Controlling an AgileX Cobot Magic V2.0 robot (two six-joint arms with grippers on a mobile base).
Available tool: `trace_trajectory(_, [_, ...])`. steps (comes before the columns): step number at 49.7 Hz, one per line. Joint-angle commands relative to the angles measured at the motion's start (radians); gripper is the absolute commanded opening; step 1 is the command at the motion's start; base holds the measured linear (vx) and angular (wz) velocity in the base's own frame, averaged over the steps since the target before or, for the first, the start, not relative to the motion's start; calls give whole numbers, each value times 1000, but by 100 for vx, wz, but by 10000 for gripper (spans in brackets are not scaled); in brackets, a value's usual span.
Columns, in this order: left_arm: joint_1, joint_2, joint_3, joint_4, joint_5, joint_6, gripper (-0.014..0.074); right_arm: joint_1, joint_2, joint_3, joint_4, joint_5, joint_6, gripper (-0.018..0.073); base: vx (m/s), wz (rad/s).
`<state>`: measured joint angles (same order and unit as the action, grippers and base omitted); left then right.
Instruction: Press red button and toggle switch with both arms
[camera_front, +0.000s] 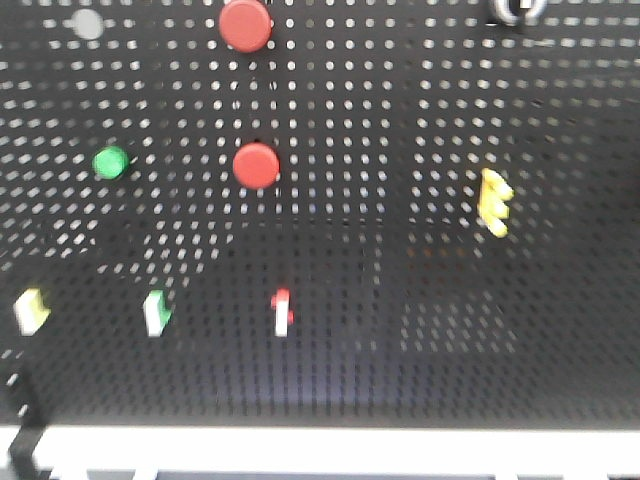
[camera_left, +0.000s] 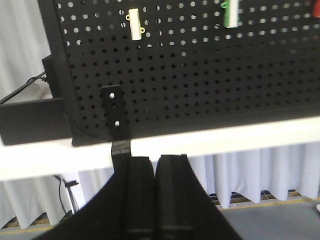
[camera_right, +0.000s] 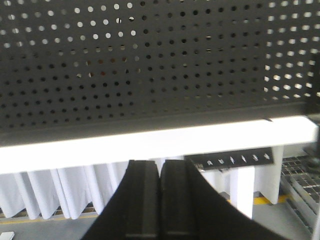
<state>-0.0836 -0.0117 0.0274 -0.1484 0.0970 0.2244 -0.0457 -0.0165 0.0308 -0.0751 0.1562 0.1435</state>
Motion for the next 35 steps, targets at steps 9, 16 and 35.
trace_trajectory(9, [2,-16,33,-2,-76,-8,1,-7,-10,11,-11,-87,-3,-3,24,3])
trace_trajectory(16, [2,-16,33,-2,-76,-8,1,-7,-10,11,-11,-87,-3,-3,11,-2])
trace_trajectory(35, [2,-16,33,-2,-76,-8,1,-7,-10,11,-11,-87,-3,-3,2,-2])
